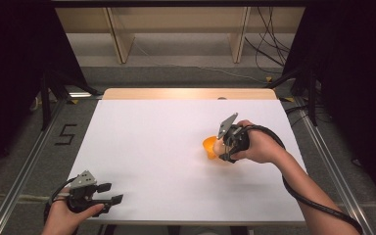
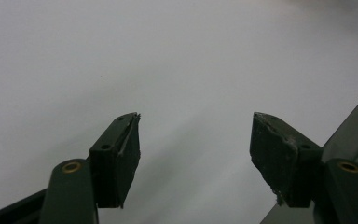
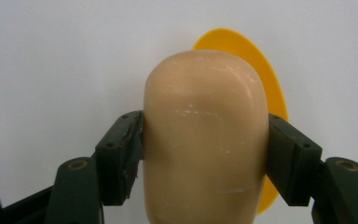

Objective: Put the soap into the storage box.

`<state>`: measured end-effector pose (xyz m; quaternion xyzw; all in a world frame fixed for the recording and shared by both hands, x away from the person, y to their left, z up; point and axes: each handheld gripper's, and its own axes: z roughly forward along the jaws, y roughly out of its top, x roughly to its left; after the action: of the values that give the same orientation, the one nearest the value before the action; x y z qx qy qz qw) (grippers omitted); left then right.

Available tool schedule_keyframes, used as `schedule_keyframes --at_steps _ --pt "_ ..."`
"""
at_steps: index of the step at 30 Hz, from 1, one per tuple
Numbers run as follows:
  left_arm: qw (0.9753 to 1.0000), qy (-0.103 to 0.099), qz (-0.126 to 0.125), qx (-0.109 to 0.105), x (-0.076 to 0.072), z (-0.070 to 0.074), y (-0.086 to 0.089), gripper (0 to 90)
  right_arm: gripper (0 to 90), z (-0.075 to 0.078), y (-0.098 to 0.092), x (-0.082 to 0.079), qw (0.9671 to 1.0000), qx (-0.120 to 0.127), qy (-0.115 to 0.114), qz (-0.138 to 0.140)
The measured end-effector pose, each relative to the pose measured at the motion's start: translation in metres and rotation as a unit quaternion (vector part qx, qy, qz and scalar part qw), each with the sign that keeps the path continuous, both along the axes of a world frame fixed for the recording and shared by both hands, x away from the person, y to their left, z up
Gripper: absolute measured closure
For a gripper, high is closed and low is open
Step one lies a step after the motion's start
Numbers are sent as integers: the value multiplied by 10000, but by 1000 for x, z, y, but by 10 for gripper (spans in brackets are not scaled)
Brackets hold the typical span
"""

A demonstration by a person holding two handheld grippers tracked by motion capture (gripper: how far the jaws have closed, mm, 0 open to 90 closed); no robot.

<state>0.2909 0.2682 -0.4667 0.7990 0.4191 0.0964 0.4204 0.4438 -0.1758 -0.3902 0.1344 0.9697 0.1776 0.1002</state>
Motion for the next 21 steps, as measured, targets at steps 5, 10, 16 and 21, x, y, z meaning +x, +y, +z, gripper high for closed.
schedule_keyframes --at_steps 5,10,16,21 --pt "10000 3 2 -2 0 0 0 330 355 2 0 2 10000 -17 -50 -34" --pt "10000 -4 8 -9 0 0 0 330 355 3 0 5 9999 -36 -104 3" --pt "10000 0 6 -10 0 0 0 330 355 4 2 8 9998 -33 -205 -56" --pt "10000 -2 7 -13 0 0 0 330 355 3 4 12 9996 -60 -247 93"
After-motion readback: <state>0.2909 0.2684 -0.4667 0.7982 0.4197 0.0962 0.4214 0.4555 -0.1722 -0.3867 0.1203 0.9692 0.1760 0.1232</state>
